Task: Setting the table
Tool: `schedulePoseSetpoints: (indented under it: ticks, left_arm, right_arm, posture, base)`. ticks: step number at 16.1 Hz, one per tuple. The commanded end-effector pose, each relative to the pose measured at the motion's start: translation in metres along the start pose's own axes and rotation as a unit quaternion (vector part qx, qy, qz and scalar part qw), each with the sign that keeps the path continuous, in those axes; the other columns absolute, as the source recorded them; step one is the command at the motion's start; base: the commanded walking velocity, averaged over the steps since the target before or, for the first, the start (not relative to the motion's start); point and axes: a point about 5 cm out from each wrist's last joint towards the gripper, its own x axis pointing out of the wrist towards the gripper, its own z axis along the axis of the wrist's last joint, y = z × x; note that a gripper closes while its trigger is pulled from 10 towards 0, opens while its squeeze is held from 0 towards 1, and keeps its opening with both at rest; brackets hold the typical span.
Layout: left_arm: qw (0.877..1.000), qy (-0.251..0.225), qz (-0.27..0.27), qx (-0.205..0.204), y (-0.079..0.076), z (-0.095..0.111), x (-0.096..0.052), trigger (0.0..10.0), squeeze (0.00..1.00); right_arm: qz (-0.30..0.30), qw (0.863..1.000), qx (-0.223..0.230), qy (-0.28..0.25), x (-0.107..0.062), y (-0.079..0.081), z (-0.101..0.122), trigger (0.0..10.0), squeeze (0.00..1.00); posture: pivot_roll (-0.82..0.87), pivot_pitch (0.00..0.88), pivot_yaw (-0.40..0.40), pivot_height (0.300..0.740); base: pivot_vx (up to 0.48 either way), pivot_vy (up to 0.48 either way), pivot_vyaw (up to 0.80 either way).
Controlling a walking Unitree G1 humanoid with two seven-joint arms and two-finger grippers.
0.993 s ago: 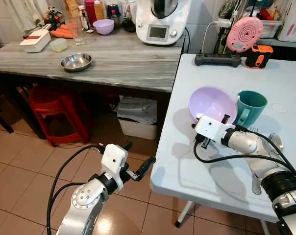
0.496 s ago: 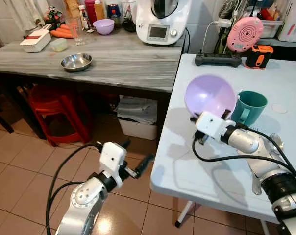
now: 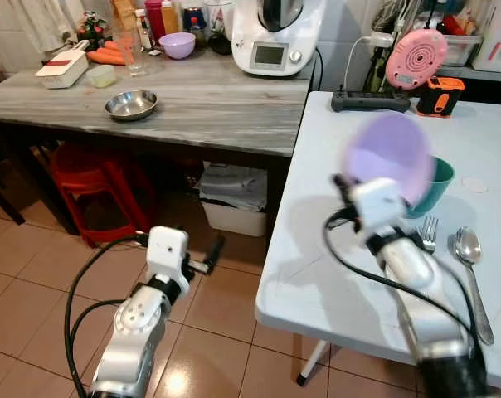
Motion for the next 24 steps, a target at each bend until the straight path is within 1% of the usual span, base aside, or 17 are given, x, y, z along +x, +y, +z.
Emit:
schedulePoseSetpoints:
  ticks: [1,2,4,5,6,9,11,12,15,18,21,24]
  left_arm:
    - [1.000,0.003,0.029,-0.011,0.009,0.001,0.004,10.0,0.00]
    - [0.999,0.002,0.038,-0.012,0.011,0.002,0.005,10.0,0.00]
    - [0.999,-0.002,0.049,-0.024,0.014,0.004,0.009,10.0,0.00]
    - [0.998,-0.006,0.046,-0.031,0.013,0.005,0.010,10.0,0.00]
    - [0.998,-0.010,0.044,-0.034,0.013,0.006,0.013,10.0,0.00]
    - [0.998,-0.017,0.045,-0.031,0.012,0.008,0.014,10.0,0.00]
    - [0.998,-0.017,0.044,-0.034,0.011,0.007,0.014,10.0,0.00]
    - [0.998,-0.017,0.042,-0.035,0.010,0.006,0.014,10.0,0.00]
    - [0.998,-0.019,0.040,-0.036,0.010,0.007,0.014,10.0,0.00]
    - [0.998,-0.020,0.039,-0.036,0.010,0.007,0.014,10.0,0.00]
    - [0.998,-0.020,0.033,-0.039,0.008,0.007,0.015,10.0,0.00]
    - [0.999,-0.020,0.032,-0.039,0.008,0.006,0.015,10.0,0.00]
  right_arm:
    - [-0.052,0.999,0.014,-0.006,-0.010,-0.010,0.003,10.0,0.00]
    - [-0.063,0.998,0.016,-0.010,-0.015,-0.010,0.004,10.0,0.00]
    - [-0.071,0.997,0.034,0.001,-0.023,-0.009,0.005,10.0,0.00]
    - [-0.073,0.997,0.039,0.008,-0.025,-0.009,0.005,10.0,0.00]
    - [-0.078,0.996,0.041,0.016,-0.028,-0.008,0.006,10.0,0.00]
    - [-0.080,0.995,0.048,0.020,-0.029,-0.006,0.008,10.0,0.00]
    - [-0.073,0.996,0.053,0.021,-0.028,-0.002,0.009,10.0,0.00]
    - [-0.064,0.996,0.055,0.020,-0.028,0.004,0.010,10.0,0.00]
    - [-0.057,0.997,0.056,0.021,-0.029,0.008,0.011,10.0,0.00]
    - [-0.061,0.996,0.056,0.022,-0.029,0.005,0.011,10.0,0.00]
    - [-0.067,0.996,0.050,0.013,-0.029,0.000,0.016,10.0,0.00]
    - [-0.069,0.996,0.048,0.015,-0.030,-0.002,0.014,10.0,0.00]
  posture:
    - [-0.11,0.041,0.068,0.740]
    - [-0.12,0.040,0.070,0.740]
    - [-0.12,0.039,0.074,0.740]
    - [-0.13,0.037,0.076,0.740]
    - [-0.13,0.036,0.078,0.740]
    - [-0.12,0.035,0.081,0.740]
    - [-0.12,0.036,0.082,0.740]
    - [-0.12,0.036,0.082,0.740]
    - [-0.12,0.036,0.082,0.740]
    - [-0.13,0.038,0.082,0.740]
    - [-0.13,0.037,0.081,0.740]
    - [-0.13,0.039,0.079,0.740]
  base:
    - [0.000,0.000,0.00]
    - [0.000,0.000,0.00]
    - [0.000,0.000,0.00]
    - [0.000,0.000,0.00]
    - [0.000,0.000,-0.80]
    - [0.000,0.180,-0.80]
    - [0.000,0.296,-0.50]
    - [0.000,0.296,0.00]
    - [0.000,0.353,0.00]
    - [0.000,0.455,0.00]
    - [0.000,0.458,0.00]
    - [0.000,0.463,0.00]
